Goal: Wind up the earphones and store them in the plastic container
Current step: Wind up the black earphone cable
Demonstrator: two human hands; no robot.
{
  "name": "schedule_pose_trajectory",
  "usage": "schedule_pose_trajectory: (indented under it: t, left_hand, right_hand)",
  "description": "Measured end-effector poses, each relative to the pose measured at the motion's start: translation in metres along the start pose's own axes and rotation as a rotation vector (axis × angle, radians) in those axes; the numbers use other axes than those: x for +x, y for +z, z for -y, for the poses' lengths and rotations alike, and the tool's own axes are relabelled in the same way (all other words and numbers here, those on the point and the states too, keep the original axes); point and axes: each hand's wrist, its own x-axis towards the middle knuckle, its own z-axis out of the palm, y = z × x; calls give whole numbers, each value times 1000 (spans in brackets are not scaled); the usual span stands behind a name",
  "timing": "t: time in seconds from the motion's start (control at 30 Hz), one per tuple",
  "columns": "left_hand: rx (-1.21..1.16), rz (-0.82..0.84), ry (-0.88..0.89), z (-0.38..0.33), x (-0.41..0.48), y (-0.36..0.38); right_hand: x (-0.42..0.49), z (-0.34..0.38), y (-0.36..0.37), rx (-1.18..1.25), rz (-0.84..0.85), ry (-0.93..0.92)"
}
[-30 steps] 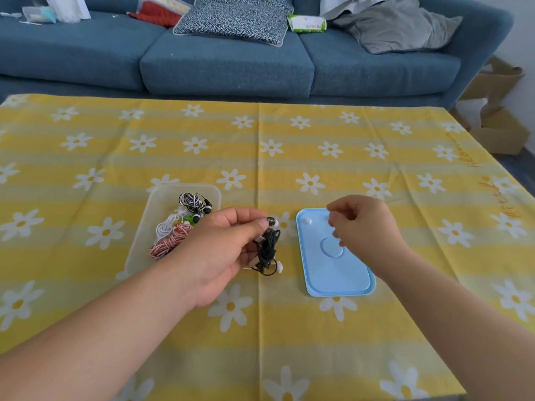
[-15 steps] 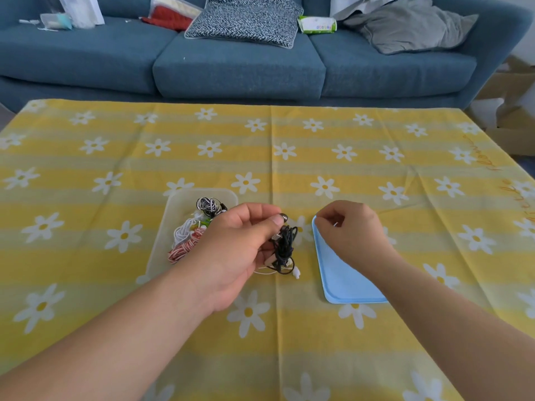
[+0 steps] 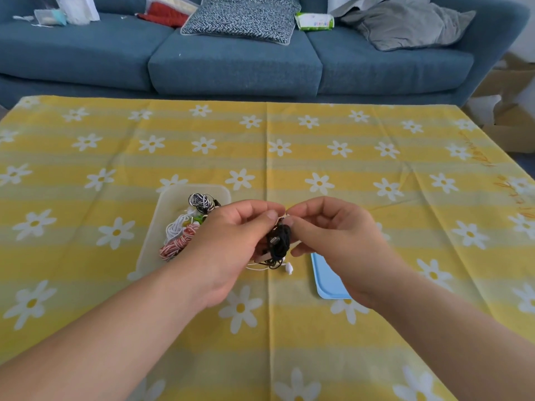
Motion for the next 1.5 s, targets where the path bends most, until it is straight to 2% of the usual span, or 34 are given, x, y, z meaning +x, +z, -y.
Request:
schedule_pose_trajectory:
  t: [0.07, 0.17, 0.33, 0.63, 1.17, 1.5]
  left_hand:
    - [-14, 32, -16, -1, -1, -1]
    - [101, 84, 28, -3, -1, -3]
    - [229, 80, 109, -3, -6, -2]
    - [149, 18, 77, -7, -5, -4]
    - [114, 57, 131, -9, -8, -2]
    - [144, 54, 139, -7, -8, -1]
  right_hand:
    - [1, 0, -2, 39, -19, 25]
    - [3, -1, -6, 101, -39, 58]
    - [0, -2, -10, 131, -12, 51]
    - [5, -6, -18, 273, 29, 85]
    - [6, -6, -20, 302, 145, 121]
    - [6, -5, -15, 309, 118, 133]
